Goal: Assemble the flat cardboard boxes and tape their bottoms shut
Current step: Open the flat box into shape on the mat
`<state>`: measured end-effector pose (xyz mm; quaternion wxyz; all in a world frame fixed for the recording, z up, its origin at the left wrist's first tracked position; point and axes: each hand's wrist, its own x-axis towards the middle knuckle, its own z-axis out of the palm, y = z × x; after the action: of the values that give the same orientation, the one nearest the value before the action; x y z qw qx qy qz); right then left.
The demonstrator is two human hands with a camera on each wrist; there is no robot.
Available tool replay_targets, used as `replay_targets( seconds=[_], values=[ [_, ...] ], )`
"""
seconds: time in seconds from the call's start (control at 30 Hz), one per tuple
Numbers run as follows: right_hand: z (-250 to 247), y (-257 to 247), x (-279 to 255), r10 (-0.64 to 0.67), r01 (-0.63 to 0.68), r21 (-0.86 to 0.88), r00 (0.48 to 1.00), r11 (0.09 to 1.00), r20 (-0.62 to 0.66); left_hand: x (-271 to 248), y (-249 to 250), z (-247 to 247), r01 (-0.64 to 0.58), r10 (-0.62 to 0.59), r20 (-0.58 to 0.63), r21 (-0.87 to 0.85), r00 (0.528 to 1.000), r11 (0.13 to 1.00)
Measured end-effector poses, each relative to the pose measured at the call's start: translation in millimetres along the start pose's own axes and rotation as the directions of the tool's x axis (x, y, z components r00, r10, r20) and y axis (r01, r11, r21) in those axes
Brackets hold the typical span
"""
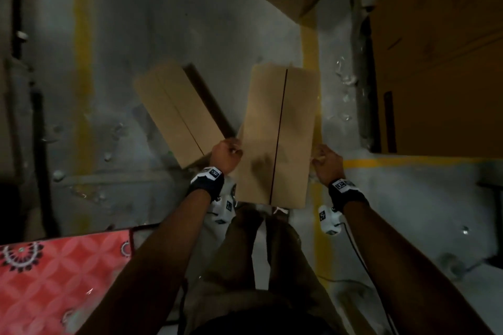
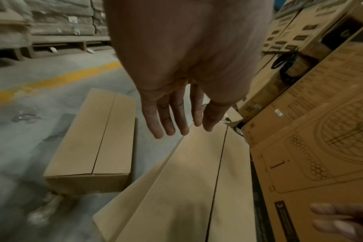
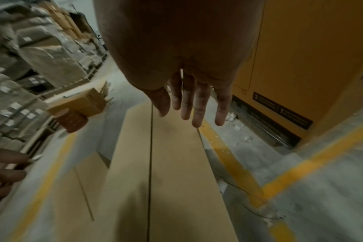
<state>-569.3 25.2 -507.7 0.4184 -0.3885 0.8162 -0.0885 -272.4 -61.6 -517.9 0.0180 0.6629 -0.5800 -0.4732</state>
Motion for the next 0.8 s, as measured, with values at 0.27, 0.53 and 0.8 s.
replay_targets(
  seconds=[0.27,0.53,0.8],
  values=[
    [50.9,22.2,80.8,-0.01,0.009,0.022,1.0,1.0,0.021,78.2,1.4,60.7,0.052,-0.05,0.124,-0.012,0.991,0.999],
    [73.6,25.7,99.5,0.114,-0.096,0.233,0.991,0.968,-0.067,108.8,-0.1,85.0,0.129,-0.111,0.126,-0.151,0.986,0.98],
    [18.1,-40.2,43.5,-0.003,0.039,0.269,0.991,0.962,-0.135,47.0,40.1,25.6,0.04,-0.05,-0.045,-0.197,0.998,0.98]
  ],
)
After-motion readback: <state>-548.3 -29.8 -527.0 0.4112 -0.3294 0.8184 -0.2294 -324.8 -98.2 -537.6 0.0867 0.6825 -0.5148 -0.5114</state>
